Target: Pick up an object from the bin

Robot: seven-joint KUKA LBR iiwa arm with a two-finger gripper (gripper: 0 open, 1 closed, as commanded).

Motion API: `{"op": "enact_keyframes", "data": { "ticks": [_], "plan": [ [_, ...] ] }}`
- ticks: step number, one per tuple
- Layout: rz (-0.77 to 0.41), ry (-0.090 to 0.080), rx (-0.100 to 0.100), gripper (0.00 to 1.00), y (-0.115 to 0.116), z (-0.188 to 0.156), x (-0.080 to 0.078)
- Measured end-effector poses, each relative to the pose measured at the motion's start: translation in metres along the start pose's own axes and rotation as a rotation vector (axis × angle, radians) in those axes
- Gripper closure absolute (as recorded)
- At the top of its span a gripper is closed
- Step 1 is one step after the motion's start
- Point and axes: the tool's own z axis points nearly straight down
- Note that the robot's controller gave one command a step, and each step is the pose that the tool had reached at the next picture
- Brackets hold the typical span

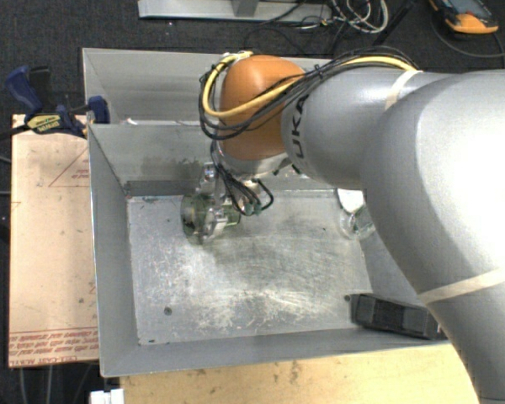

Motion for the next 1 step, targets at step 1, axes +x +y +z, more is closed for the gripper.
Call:
{"op": "enact_keyframes", "data": {
  "ticks": [1],
  "plan": [
    [-0.039, 0.003, 0.001, 1.0, 0.0057, -0.1346, 0.0137]
  ]
}}
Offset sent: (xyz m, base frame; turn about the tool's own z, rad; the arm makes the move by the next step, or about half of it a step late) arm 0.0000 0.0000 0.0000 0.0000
